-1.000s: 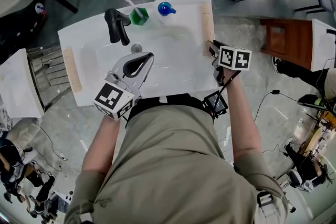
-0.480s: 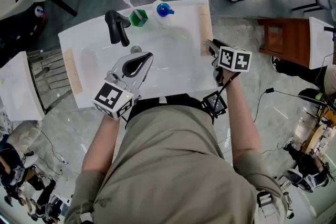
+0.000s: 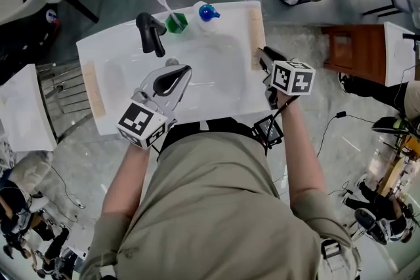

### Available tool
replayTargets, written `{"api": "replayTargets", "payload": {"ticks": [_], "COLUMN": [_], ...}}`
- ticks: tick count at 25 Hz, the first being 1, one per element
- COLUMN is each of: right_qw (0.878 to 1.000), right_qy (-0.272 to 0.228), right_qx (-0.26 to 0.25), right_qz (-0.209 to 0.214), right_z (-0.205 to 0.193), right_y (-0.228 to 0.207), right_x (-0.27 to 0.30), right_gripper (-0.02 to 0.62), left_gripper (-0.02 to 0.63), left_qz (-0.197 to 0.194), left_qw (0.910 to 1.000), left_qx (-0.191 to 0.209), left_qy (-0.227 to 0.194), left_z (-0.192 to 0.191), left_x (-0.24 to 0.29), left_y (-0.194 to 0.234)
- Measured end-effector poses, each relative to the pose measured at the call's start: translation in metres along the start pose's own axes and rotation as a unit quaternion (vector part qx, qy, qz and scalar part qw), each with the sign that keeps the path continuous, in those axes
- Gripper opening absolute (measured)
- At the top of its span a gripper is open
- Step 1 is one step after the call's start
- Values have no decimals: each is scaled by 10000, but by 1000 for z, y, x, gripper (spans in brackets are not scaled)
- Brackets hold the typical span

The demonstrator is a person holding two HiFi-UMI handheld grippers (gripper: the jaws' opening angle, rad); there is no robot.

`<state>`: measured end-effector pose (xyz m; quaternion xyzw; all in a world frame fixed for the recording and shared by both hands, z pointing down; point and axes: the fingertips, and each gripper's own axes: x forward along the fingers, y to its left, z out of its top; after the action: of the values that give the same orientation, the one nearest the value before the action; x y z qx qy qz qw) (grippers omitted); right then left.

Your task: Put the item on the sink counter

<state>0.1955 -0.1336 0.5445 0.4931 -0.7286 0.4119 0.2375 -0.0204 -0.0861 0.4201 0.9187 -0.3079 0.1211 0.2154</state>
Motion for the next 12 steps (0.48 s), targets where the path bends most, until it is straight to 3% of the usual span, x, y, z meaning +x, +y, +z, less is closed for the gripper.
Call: {"api": "replayTargets", "payload": {"ticks": [9, 12], "right_qw": [9984, 9965], "right_qy": [-275, -418], "right_qx": [-459, -679], "right_qz": [190, 257], "right_z": [15, 22], "right_y": [36, 51], "right_x": [-20, -27], "right_gripper": [100, 52], "left_gripper": [6, 6], "left_qz": [-24, -16], "left_qw": [9999, 9999], "left_qx": [108, 138], "left_qy": [-63, -82], "left_z": [10, 11], "left_x": [-9, -12], "left_y": [-5, -4]}}
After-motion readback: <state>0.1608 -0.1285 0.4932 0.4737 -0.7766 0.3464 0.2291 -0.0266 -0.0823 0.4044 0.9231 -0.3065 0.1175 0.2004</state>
